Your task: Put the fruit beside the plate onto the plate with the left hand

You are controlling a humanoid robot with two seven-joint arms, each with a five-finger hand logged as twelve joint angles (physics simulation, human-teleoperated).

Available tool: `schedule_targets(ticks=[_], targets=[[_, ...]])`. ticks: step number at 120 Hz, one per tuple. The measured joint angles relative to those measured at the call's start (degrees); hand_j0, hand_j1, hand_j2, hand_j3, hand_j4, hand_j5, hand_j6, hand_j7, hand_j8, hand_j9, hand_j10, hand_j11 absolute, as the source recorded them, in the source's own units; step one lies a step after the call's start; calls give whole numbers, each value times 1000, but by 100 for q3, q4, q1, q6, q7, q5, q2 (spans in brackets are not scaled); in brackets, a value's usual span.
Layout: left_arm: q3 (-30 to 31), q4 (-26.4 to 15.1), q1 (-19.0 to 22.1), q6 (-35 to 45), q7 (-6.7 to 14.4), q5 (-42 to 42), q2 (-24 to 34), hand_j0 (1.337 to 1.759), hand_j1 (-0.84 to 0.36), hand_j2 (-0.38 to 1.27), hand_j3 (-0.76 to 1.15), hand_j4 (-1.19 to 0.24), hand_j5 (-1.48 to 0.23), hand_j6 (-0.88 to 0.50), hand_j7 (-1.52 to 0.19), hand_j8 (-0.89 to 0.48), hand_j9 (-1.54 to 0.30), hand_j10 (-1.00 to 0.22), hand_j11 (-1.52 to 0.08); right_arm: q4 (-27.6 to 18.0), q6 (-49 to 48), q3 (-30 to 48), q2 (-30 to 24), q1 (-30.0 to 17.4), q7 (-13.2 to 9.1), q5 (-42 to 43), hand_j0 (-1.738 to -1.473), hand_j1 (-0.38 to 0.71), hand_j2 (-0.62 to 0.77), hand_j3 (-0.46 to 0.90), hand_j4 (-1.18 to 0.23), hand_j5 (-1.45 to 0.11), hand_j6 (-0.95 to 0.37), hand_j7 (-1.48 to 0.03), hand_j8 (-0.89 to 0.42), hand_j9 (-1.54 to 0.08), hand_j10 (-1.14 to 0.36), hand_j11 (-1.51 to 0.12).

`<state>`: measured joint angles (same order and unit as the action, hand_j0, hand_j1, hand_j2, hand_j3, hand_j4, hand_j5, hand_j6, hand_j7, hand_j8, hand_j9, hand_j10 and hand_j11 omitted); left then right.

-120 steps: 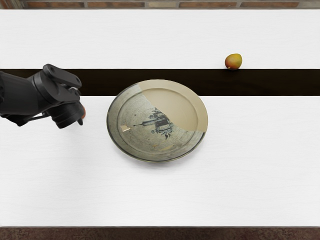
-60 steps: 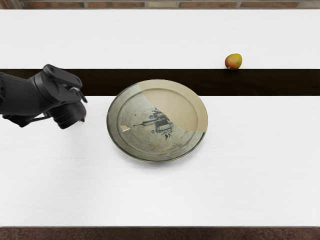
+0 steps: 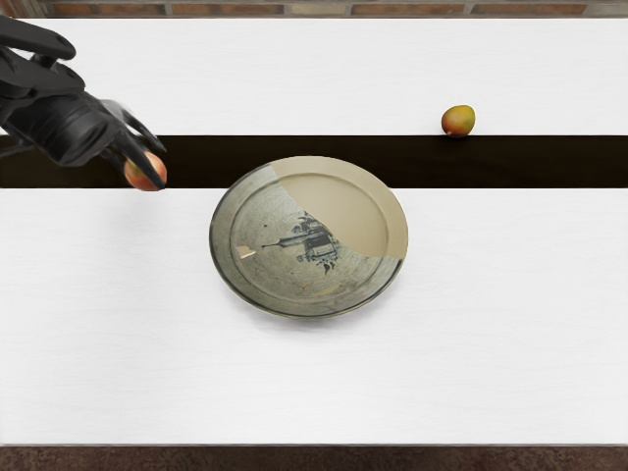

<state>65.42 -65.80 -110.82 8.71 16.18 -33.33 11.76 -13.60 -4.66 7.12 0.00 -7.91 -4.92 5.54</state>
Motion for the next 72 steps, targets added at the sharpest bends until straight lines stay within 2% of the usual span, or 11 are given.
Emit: schedule_targets(ticks=[15, 26, 64, 68, 72], targets=[[-552, -1, 21, -1010, -1, -17, 49, 1656, -317, 468, 0, -678, -1034, -432, -966, -343, -958, -530, -965, 1, 0, 0, 0, 0, 0, 0, -1658, -328, -4, 0, -17, -22, -17, -22, -17, -22, -17, -22], [-943, 14, 100, -1408, -2, 19, 27, 1656, -320, 475, 0, -674, -1046, -426, -973, -338, -961, -526, -965, 1, 0, 0, 0, 0, 0, 0, -1658, -328, -4, 0, -17, -22, -17, -22, -17, -22, -17, -22], [-1561, 87, 296, -1635, -12, 248, -29, 1656, -311, 475, 0, -684, -1042, -440, -983, -340, -969, -535, -970, 0, 0, 0, 0, 0, 0, 0, -1658, -328, -4, 0, -17, -22, -17, -22, -17, -22, -17, -22], [-1584, 102, 298, -1625, -14, 275, -49, 1656, -290, 433, 0, -653, -982, -438, -931, -346, -917, -523, -919, 1, 0, 0, 0, 0, 0, 1, -1658, -328, -4, 0, -17, -22, -17, -22, -17, -22, -17, -22], [-1603, 120, 306, -1606, -17, 324, -65, 1656, -220, 372, 0, -576, -862, -393, -818, -316, -807, -466, -808, 0, 0, 0, 0, 0, 0, 1, -1658, -328, -4, 0, -17, -22, -17, -22, -17, -22, -17, -22]])
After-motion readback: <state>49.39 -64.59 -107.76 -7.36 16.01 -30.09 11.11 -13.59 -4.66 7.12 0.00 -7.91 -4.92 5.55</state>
